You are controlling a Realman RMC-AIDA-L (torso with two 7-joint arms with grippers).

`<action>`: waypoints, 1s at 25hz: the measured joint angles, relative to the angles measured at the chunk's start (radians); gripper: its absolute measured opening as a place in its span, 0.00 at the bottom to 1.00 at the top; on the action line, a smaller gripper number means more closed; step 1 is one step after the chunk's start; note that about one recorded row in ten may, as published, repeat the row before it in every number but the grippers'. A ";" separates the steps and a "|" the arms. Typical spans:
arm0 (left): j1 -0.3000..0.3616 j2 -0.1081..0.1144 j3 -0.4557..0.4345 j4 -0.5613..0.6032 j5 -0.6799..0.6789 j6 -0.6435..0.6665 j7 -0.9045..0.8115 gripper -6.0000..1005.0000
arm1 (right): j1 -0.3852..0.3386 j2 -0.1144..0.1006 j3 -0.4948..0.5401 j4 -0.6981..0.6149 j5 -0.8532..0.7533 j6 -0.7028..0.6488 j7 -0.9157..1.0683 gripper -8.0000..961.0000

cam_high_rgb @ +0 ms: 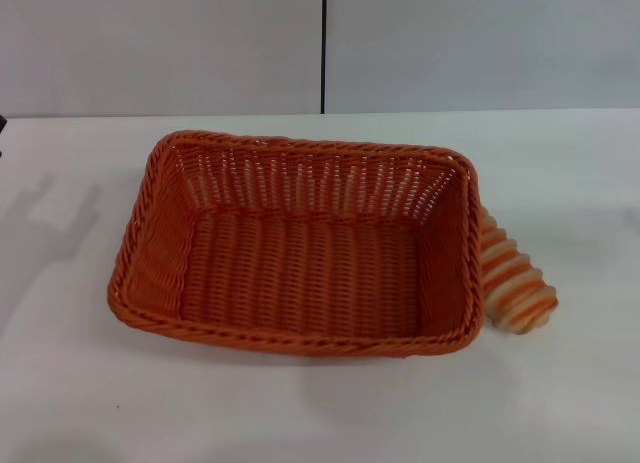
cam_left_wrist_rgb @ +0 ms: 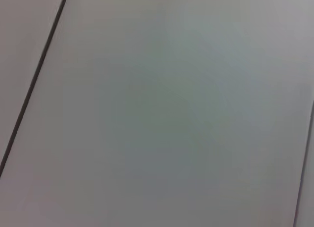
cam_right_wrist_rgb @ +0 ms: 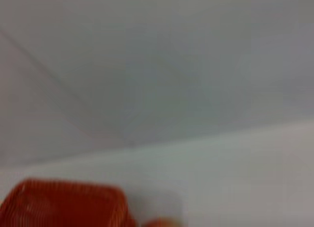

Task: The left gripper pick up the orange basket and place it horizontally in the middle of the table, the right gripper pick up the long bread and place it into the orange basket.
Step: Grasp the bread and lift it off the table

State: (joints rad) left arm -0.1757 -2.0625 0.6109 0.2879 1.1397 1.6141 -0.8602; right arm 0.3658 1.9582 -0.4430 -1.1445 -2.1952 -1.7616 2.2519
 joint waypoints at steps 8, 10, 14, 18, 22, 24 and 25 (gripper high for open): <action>0.006 0.001 0.004 -0.022 0.008 0.004 0.053 0.68 | 0.152 0.038 -0.088 -0.017 -0.330 -0.028 0.114 0.67; 0.008 0.000 0.003 -0.029 0.008 0.004 0.087 0.68 | 0.164 0.043 -0.092 -0.019 -0.355 -0.029 0.120 0.67; 0.012 0.000 -0.001 -0.050 0.009 0.001 0.126 0.68 | 0.204 0.052 -0.118 0.000 -0.387 -0.038 0.130 0.67; 0.018 -0.001 -0.003 -0.054 0.009 0.004 0.153 0.68 | 0.239 0.047 -0.163 0.085 -0.390 -0.037 0.138 0.66; 0.022 -0.002 -0.003 -0.064 0.009 0.005 0.209 0.68 | 0.275 0.048 -0.195 0.197 -0.391 0.008 0.138 0.66; 0.022 -0.002 -0.003 -0.069 0.008 0.005 0.218 0.68 | 0.278 0.050 -0.207 0.210 -0.392 0.018 0.138 0.65; 0.021 -0.001 -0.004 -0.076 0.008 0.002 0.226 0.68 | 0.281 0.051 -0.219 0.223 -0.392 0.028 0.138 0.65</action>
State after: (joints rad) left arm -0.1549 -2.0636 0.6066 0.2123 1.1473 1.6160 -0.6337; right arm 0.6469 2.0092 -0.6621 -0.9211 -2.5875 -1.7338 2.3904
